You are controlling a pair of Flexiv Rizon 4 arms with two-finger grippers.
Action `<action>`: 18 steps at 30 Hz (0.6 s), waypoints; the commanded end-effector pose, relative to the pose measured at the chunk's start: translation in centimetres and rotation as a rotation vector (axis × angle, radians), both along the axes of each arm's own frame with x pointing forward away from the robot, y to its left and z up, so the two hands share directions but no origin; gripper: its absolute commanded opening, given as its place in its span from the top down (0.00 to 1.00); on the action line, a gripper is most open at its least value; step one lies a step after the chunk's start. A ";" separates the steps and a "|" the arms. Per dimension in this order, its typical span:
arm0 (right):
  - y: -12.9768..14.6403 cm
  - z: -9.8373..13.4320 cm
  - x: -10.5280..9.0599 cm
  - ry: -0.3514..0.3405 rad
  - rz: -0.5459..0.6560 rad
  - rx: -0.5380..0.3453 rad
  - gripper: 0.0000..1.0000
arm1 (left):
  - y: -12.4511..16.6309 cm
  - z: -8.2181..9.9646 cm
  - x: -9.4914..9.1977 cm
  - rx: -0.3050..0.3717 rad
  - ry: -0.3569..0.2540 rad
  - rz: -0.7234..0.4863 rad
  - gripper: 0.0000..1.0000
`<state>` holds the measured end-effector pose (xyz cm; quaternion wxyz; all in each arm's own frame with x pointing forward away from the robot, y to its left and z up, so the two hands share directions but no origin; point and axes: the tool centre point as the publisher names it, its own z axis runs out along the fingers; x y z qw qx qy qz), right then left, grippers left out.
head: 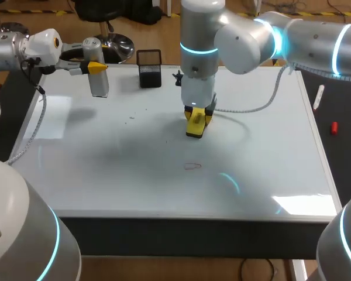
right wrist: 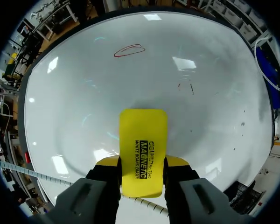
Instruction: Pick up the inspection probe, press it on each red-marked spot on the whiteboard one by one, put down the probe, pick up the eraser, and wipe off all the red marks.
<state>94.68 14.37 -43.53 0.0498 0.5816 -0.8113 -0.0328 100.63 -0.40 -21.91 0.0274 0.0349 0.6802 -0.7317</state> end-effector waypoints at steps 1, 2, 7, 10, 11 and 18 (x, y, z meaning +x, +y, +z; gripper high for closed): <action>-2.1 -3.3 -0.1 0.017 -0.016 -0.007 1.00 | -0.1 0.2 -0.3 0.003 -0.002 0.007 1.00; -2.4 -3.5 -0.2 0.021 -0.022 -0.010 1.00 | -0.1 0.2 -0.3 0.003 -0.002 0.007 1.00; -4.3 -4.2 -0.4 0.036 -0.050 -0.027 1.00 | -0.1 0.2 -0.3 0.003 -0.002 0.007 1.00; -5.2 -4.3 -0.5 0.039 -0.066 -0.035 1.00 | -0.1 0.2 -0.3 0.003 -0.002 0.007 1.00; -5.5 -4.3 -0.6 0.040 -0.069 -0.036 1.00 | -0.1 0.2 -0.3 0.003 -0.002 0.007 1.00; -6.8 -4.0 -0.8 0.037 -0.091 -0.050 1.00 | -0.1 0.2 -0.3 0.003 -0.002 0.007 1.00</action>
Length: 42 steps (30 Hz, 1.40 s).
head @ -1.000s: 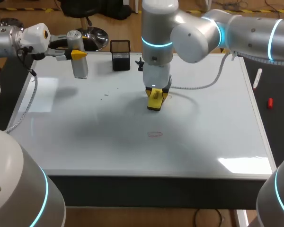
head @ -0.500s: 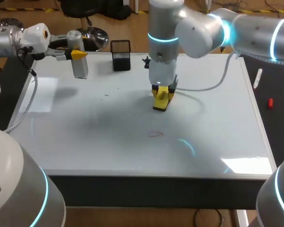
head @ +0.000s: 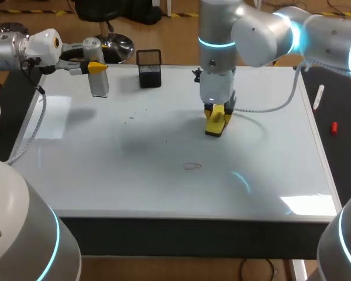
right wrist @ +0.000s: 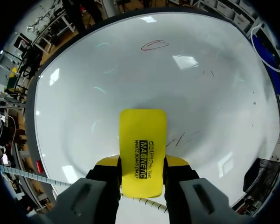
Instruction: Pick up the inspection probe, press it on each red-marked spot on the whiteboard one by one, put down the probe, pick up the eraser, and wipe off all the red marks.
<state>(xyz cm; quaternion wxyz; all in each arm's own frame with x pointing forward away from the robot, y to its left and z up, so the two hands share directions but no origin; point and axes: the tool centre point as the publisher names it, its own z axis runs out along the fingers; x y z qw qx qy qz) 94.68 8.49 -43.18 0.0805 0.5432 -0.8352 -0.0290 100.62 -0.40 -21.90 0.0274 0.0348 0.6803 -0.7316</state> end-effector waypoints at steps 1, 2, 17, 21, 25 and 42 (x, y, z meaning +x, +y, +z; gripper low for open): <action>-1.1 -4.2 -0.8 -0.011 -0.004 -0.004 1.00 | -0.1 0.2 -0.2 0.002 -0.002 0.007 1.00; -1.2 -4.0 -0.8 -0.017 -0.007 -0.006 1.00 | -0.1 0.2 -0.2 0.002 -0.002 0.007 1.00; -2.4 5.5 -1.1 -0.141 0.064 0.010 1.00 | -0.1 0.2 -0.2 0.002 -0.002 0.007 1.00; -2.9 7.4 -1.2 -0.163 0.087 0.001 1.00 | -0.1 0.2 -0.2 0.002 -0.002 0.007 1.00; -3.4 8.0 -1.2 -0.173 0.086 0.000 1.00 | -0.1 0.2 -0.2 0.002 -0.002 0.007 1.00; -7.0 7.9 0.3 -0.155 0.024 0.027 1.00 | -0.1 0.2 -0.2 0.002 -0.002 0.007 1.00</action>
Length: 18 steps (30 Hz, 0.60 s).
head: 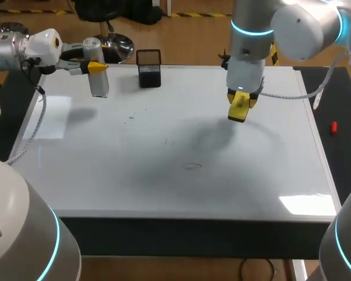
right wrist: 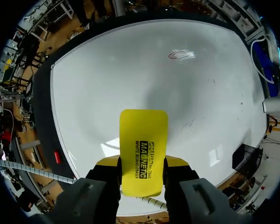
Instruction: Pick up the inspection probe, press it on each red-marked spot on the whiteboard one by one, put down the probe, pick up the eraser, and wipe off all the red marks.
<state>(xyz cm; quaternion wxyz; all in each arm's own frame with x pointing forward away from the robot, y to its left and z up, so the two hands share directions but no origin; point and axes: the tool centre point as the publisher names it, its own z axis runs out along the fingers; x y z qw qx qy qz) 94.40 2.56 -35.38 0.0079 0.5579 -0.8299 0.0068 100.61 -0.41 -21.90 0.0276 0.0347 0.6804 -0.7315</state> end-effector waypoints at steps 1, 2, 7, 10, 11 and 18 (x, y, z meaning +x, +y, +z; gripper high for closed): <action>-1.5 -0.1 0.8 0.008 -0.015 0.002 1.00 | -0.1 0.2 -0.2 0.002 -0.002 0.007 1.00; -2.0 -0.1 1.2 0.010 -0.023 0.007 1.00 | -0.1 0.2 -0.2 0.002 -0.002 0.007 1.00; -4.2 -0.5 3.2 0.032 -0.055 -0.010 1.00 | -0.1 0.2 -0.2 0.002 -0.002 0.007 1.00; -5.8 -1.0 4.9 0.053 -0.079 -0.008 1.00 | -0.1 0.2 -0.2 0.002 -0.002 0.007 1.00; -6.3 -1.2 5.5 0.062 -0.091 -0.008 1.00 | -0.1 0.2 -0.2 0.002 -0.002 0.007 1.00; -8.7 -1.2 8.9 0.075 -0.145 -0.016 1.00 | -0.1 0.2 -0.2 0.002 -0.002 0.007 1.00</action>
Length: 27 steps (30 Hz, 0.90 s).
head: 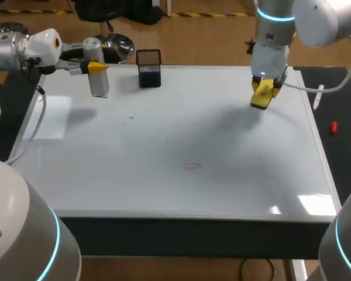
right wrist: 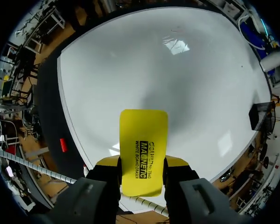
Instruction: Pick up the inspection probe, press it on each red-marked spot on the whiteboard one by one, put down the probe, pick up the eraser, and wipe off all the red marks.
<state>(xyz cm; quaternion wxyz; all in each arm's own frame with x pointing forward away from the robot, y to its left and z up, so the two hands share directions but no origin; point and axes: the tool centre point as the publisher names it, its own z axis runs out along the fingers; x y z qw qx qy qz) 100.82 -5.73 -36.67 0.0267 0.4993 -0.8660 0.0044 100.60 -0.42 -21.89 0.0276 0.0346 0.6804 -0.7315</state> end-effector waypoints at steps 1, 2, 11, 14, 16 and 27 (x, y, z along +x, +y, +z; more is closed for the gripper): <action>-0.5 0.2 2.8 0.042 -0.008 0.005 1.00 | -0.1 0.2 -0.2 0.002 -0.002 0.007 1.00; -0.5 0.4 3.1 0.041 -0.009 0.004 1.00 | -0.1 0.2 -0.2 0.002 -0.002 0.007 1.00; -0.9 0.3 4.0 0.041 -0.026 0.012 1.00 | -0.1 0.2 -0.2 0.002 -0.002 0.007 1.00; -1.0 0.3 3.8 0.029 -0.042 0.005 1.00 | -0.1 0.2 -0.2 0.002 -0.002 0.007 1.00; -1.0 0.3 3.8 0.029 -0.042 0.005 1.00 | -0.1 0.2 -0.2 0.002 -0.002 0.007 1.00; -1.0 0.3 3.8 0.029 -0.042 0.005 1.00 | -0.1 0.2 -0.2 0.002 -0.002 0.007 1.00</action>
